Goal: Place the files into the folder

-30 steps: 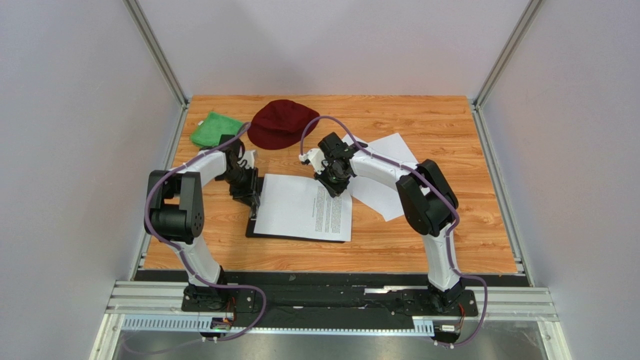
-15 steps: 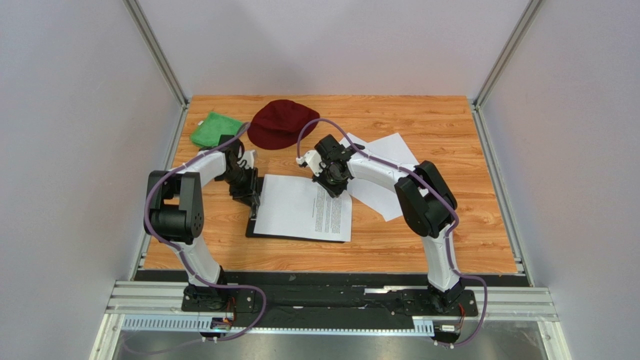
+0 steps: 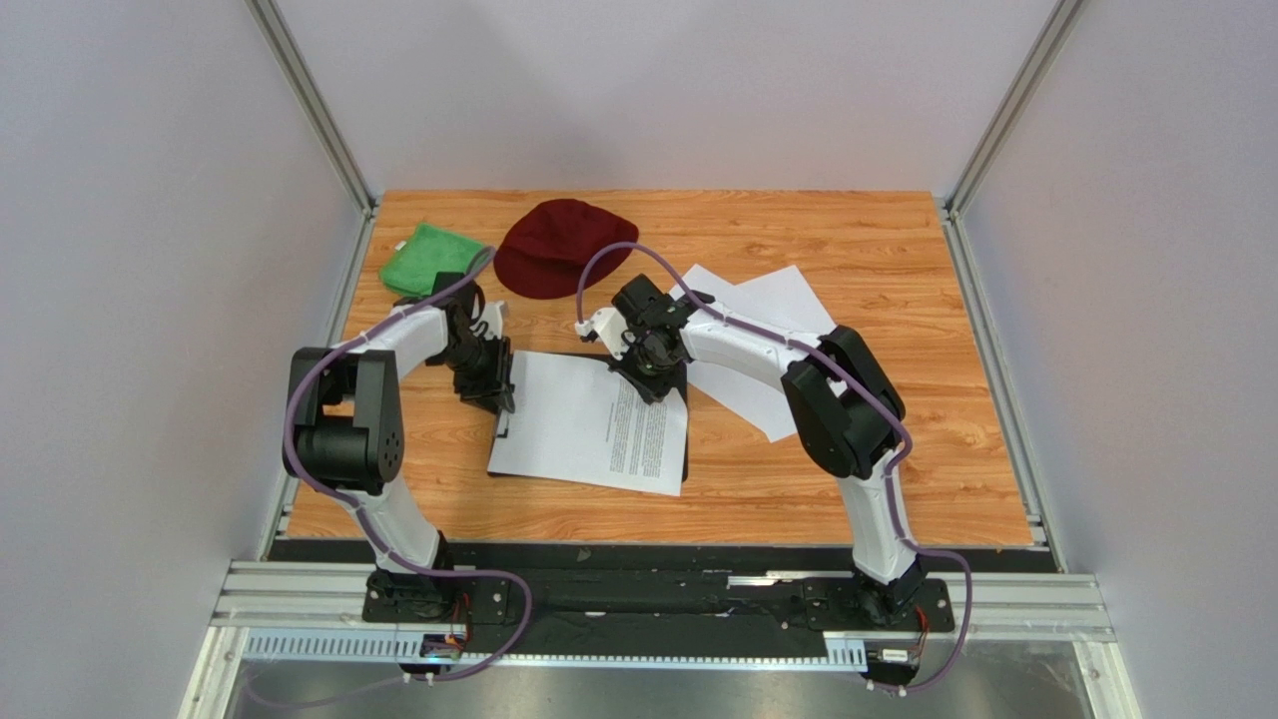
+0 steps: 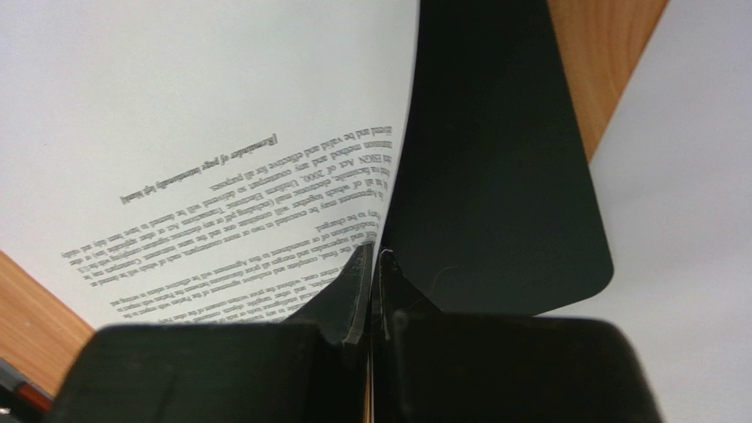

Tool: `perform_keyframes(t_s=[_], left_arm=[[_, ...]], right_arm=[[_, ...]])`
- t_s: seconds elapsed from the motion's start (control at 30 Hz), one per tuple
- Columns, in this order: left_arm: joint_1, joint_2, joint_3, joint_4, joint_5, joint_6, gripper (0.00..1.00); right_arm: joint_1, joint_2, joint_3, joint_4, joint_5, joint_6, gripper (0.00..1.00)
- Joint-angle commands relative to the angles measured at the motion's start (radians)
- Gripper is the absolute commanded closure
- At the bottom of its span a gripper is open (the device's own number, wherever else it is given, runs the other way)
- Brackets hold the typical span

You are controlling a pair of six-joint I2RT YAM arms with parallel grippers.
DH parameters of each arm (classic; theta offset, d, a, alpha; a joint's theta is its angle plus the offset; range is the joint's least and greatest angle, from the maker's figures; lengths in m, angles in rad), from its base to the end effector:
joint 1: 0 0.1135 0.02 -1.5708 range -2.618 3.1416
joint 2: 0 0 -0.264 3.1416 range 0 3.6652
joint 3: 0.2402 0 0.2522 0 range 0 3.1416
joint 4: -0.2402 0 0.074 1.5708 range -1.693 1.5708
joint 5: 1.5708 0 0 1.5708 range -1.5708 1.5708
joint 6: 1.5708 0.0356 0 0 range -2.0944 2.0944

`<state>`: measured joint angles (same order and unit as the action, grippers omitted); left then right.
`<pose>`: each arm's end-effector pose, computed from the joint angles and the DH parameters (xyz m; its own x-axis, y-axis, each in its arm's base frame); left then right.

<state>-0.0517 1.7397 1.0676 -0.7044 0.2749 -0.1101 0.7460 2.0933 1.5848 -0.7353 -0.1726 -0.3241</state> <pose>0.3134 -0.0259 0.1619 -0.9852 -0.0549 -0.1626 -0.0062 0.9582 -0.2860 0.3116 0.2963 0.1721 -0.4335 -0.8278 -0.3563 -0.8937 0.4457 0.0519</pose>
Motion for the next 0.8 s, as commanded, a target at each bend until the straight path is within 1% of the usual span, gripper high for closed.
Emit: perform_keyframes(t_s=[0.0, 0.13, 0.27, 0.37, 0.47, 0.77], left_arm=[[0.004, -0.042, 0.0, 0.029, 0.024, -0.022, 1.0], [0.003, -0.039, -0.001, 0.031, 0.029, -0.019, 1.0], [-0.014, -0.043, 0.003, 0.011, -0.045, 0.012, 1.0], [-0.033, -0.048, 0.003, 0.008, -0.068, 0.013, 1.0], [-0.043, -0.046, 0.008, 0.003, -0.092, 0.016, 1.0], [-0.057, -0.042, 0.018, -0.003, -0.118, 0.021, 1.0]], right_arm=[[0.023, 0.01, 0.049, -0.018, -0.073, 0.031, 1.0], [0.023, 0.03, 0.067, -0.024, -0.064, 0.02, 1.0], [0.021, 0.071, 0.119, -0.059, -0.022, -0.039, 1.0], [0.012, 0.1, 0.182, -0.104, -0.039, -0.058, 1.0], [0.0, 0.119, 0.211, -0.139, -0.051, -0.076, 1.0], [0.0, 0.139, 0.225, -0.138, -0.021, -0.113, 1.0]])
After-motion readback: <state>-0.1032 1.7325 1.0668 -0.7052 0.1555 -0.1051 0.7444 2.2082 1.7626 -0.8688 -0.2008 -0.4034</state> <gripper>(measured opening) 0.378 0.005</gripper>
